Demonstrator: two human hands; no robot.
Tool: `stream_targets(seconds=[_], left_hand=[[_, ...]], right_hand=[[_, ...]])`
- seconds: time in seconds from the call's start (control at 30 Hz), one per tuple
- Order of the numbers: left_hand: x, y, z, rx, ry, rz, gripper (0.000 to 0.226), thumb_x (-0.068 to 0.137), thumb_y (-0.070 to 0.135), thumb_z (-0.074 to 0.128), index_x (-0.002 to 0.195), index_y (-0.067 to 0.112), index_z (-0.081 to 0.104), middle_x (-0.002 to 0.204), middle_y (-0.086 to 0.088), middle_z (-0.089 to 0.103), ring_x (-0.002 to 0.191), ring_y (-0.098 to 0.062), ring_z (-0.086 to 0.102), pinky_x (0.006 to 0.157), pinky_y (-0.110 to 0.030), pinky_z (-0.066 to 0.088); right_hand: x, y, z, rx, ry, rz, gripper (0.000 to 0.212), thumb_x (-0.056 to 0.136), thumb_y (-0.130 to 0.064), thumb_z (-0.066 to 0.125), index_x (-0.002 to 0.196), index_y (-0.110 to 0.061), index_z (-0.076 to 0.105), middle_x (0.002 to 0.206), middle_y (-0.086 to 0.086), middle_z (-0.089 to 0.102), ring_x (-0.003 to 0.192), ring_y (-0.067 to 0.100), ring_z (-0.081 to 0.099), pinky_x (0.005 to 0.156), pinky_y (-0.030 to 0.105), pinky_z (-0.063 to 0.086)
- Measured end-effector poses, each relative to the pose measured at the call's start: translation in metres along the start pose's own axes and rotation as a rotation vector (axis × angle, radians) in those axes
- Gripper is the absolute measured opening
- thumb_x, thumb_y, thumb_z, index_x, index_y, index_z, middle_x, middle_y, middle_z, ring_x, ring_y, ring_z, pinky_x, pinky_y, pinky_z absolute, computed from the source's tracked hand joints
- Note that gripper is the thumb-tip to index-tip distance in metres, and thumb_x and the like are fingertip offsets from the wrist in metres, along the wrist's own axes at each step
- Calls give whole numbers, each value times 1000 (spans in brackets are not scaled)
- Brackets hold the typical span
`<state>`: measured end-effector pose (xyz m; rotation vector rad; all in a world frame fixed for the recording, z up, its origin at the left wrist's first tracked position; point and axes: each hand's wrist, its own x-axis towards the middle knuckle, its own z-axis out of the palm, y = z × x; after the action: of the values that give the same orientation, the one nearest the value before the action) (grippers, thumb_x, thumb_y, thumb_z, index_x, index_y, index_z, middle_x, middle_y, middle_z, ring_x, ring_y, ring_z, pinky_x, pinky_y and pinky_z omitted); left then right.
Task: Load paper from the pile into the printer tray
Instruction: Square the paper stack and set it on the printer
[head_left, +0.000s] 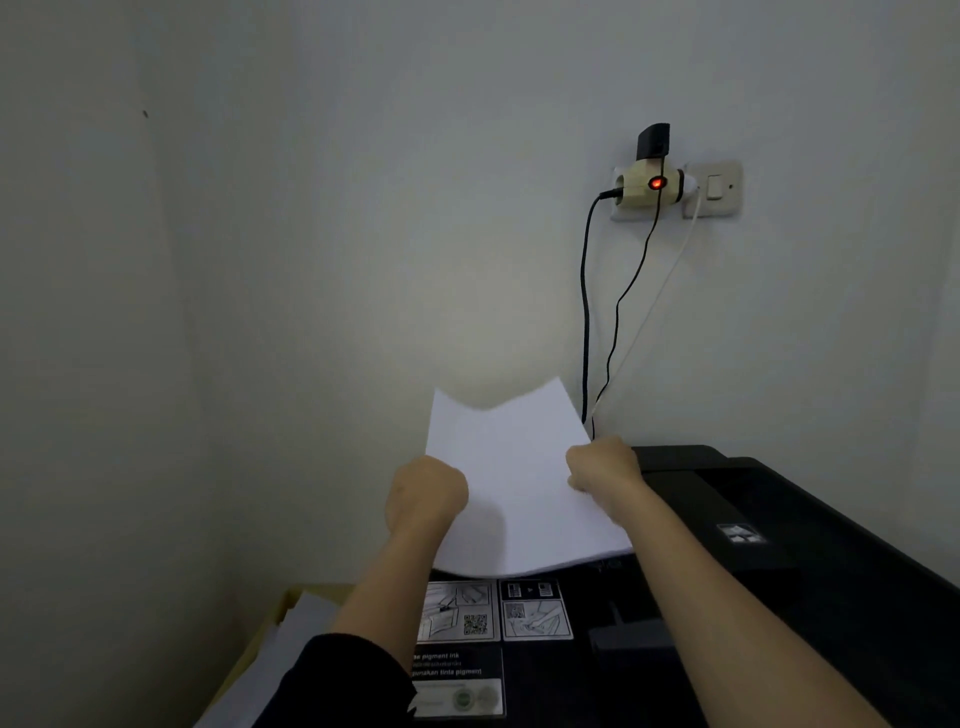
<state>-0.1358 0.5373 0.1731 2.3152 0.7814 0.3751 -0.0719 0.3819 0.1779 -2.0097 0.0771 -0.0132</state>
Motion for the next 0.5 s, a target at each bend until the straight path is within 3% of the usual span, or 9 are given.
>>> stream_targets(seconds=[0.1, 0.27, 0.33, 0.43, 0.5], left_hand=[[-3, -11, 8, 68, -88, -9, 33, 94, 9, 39, 117, -4, 58, 125, -18, 60, 113, -31, 58, 91, -34, 48], [-3, -16, 12, 241, -138, 35, 33, 94, 9, 39, 118, -1, 59, 127, -14, 60, 116, -28, 58, 94, -31, 47], [-5, -13, 9, 361, -90, 62, 32, 92, 13, 42, 117, 4, 60, 122, -10, 61, 112, -26, 60, 89, -31, 49], [-10, -9, 7, 493, -73, 17, 33, 90, 16, 44, 118, 7, 59, 122, -10, 58, 112, -28, 56, 86, -35, 46], [-17, -6, 6, 564, -68, -54, 44, 91, 21, 45, 132, 4, 47, 135, -15, 46, 124, -33, 44, 96, -44, 42]], right_hand=[[-1, 15, 8, -54, -53, 53, 9, 84, -5, 47, 84, 0, 54, 91, 16, 63, 88, 31, 66, 64, 27, 44], [-9, 24, 15, -243, -63, 47, 14, 82, -5, 49, 68, -5, 49, 65, 5, 51, 57, 19, 53, 59, 24, 42], [-11, 24, 15, -311, -28, 20, 19, 82, -5, 52, 65, -7, 45, 66, 4, 49, 61, 21, 52, 51, 22, 38], [-17, 23, 14, -438, 39, -37, 4, 83, -8, 57, 82, -6, 54, 88, 7, 58, 86, 27, 62, 56, 25, 40], [-24, 23, 14, -501, 68, -68, 6, 82, -8, 57, 78, -6, 53, 104, 10, 64, 96, 29, 63, 65, 29, 44]])
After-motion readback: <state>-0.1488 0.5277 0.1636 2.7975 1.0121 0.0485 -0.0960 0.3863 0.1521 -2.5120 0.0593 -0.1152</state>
